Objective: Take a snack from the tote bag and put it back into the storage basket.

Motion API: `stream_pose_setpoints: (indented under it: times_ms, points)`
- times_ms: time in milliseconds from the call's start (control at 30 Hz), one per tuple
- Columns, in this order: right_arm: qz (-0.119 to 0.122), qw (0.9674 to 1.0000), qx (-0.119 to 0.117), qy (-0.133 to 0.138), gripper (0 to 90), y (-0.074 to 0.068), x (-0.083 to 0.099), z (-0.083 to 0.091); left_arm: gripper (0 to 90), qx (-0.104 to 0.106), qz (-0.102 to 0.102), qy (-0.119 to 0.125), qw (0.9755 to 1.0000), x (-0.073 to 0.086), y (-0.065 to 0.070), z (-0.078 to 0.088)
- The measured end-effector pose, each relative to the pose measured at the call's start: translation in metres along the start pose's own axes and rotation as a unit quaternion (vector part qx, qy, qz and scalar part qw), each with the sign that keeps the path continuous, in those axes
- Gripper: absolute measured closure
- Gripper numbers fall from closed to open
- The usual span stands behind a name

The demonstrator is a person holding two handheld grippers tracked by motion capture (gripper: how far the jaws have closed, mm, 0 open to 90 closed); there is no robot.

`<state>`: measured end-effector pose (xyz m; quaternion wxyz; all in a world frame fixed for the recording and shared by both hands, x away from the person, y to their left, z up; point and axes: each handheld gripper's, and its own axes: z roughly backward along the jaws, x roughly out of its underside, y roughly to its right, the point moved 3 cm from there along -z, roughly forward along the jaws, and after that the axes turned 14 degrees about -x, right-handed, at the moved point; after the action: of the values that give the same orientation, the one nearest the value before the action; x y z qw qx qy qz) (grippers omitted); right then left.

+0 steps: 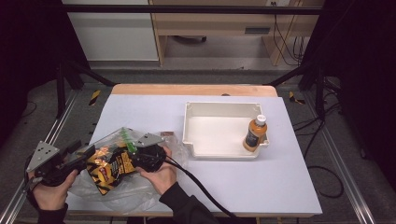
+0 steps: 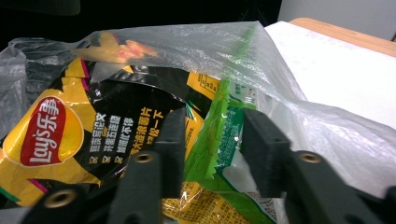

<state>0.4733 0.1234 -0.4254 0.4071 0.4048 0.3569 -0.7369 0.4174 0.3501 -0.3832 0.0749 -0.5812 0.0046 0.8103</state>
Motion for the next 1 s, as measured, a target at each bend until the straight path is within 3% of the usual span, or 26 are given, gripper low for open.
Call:
stream_pose_setpoints:
  times_ms: [100, 267, 467, 700, 1000]
  points:
    - [0.001, 1.0, 0.008, -0.004, 74.4, -0.001, 0.0, -0.001, 42.6, 0.0, -0.001, 0.001, 1.0, 0.0, 0.0, 0.0]
    - [-0.012, 0.9999, -0.001, -0.005, 89.5, -0.002, -0.001, -0.001, 42.6, 0.001, 0.0, 0.001, 1.0, 0.0, 0.0, 0.0]
    - [-0.024, 0.9997, -0.008, 0.002, 90.0, -0.001, -0.005, 0.008, 42.5, -0.001, 0.005, 0.003, 1.0, -0.001, -0.001, 0.001]
    - [-0.02, 0.9995, -0.019, 0.014, 90.0, -0.001, -0.017, 0.04, 42.3, -0.003, 0.005, 0.005, 1.0, -0.001, -0.001, 0.002]
    - [-0.01, 0.9966, -0.079, 0.024, 90.0, -0.007, -0.026, 0.082, 41.9, -0.004, 0.004, 0.005, 1.0, -0.001, 0.0, 0.001]
